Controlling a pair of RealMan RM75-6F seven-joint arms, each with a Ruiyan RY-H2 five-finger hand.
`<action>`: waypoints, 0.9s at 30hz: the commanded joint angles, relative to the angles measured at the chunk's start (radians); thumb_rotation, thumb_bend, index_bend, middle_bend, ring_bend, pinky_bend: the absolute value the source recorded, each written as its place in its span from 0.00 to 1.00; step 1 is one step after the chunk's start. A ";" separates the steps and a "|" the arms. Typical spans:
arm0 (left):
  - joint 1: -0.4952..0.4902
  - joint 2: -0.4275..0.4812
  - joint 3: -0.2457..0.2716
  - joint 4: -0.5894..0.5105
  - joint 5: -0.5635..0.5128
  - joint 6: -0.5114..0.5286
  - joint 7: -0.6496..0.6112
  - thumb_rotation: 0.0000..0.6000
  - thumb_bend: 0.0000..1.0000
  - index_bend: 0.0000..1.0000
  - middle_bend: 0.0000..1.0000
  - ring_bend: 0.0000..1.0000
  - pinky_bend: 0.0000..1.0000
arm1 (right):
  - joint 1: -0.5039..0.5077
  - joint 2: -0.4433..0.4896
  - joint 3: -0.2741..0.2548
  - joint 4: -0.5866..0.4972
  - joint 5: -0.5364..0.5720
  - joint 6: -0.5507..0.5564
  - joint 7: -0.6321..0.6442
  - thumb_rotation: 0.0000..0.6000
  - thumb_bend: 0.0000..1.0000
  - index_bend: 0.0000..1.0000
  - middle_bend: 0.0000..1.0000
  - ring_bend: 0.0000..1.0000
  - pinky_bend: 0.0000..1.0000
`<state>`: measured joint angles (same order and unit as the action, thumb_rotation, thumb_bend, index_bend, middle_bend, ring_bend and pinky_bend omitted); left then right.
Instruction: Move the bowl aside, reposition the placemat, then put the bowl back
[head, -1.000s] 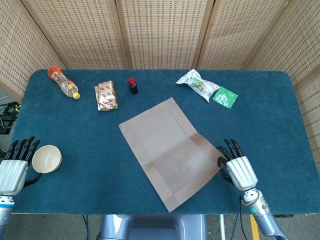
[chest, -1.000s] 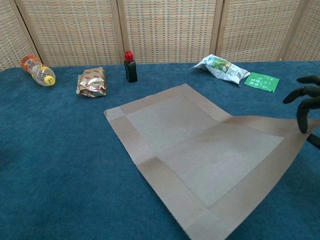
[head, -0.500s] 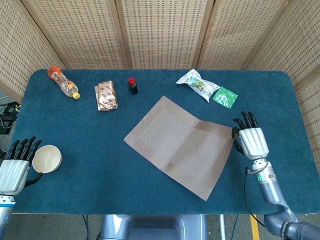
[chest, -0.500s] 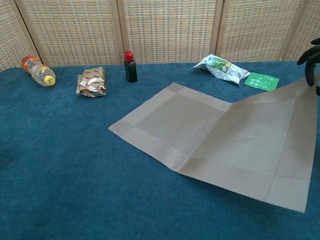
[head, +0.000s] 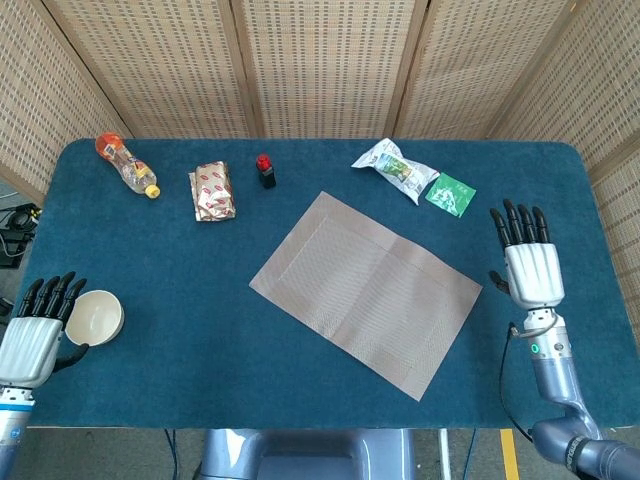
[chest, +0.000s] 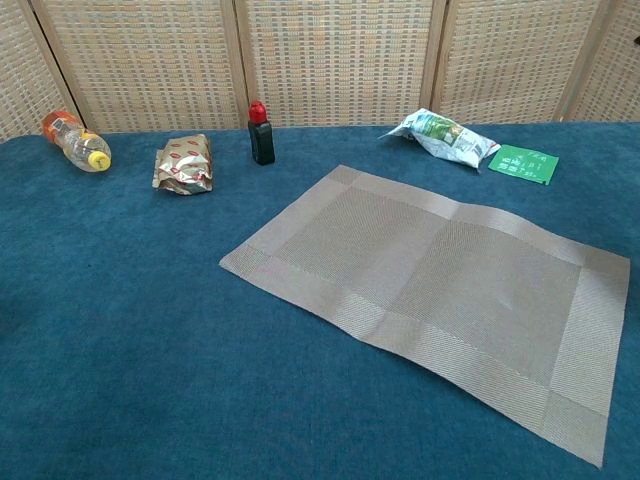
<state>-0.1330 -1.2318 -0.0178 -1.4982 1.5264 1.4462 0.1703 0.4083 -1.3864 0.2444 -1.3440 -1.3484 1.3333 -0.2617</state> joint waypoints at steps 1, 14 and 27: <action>-0.005 -0.003 0.000 -0.003 0.002 -0.005 -0.004 1.00 0.18 0.00 0.00 0.00 0.00 | -0.060 0.022 -0.026 -0.042 -0.027 0.081 0.057 1.00 0.24 0.04 0.00 0.00 0.00; -0.103 0.006 -0.056 -0.103 0.009 -0.081 0.092 1.00 0.05 0.00 0.00 0.00 0.00 | -0.256 0.074 -0.163 -0.132 -0.234 0.365 0.220 1.00 0.16 0.02 0.00 0.00 0.00; -0.300 -0.146 -0.151 -0.160 -0.091 -0.282 0.346 1.00 0.06 0.04 0.00 0.00 0.00 | -0.275 0.098 -0.157 -0.131 -0.251 0.370 0.294 1.00 0.16 0.02 0.00 0.00 0.00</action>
<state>-0.3907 -1.3381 -0.1433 -1.6634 1.4694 1.2079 0.4728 0.1336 -1.2910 0.0851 -1.4739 -1.6028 1.7085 0.0269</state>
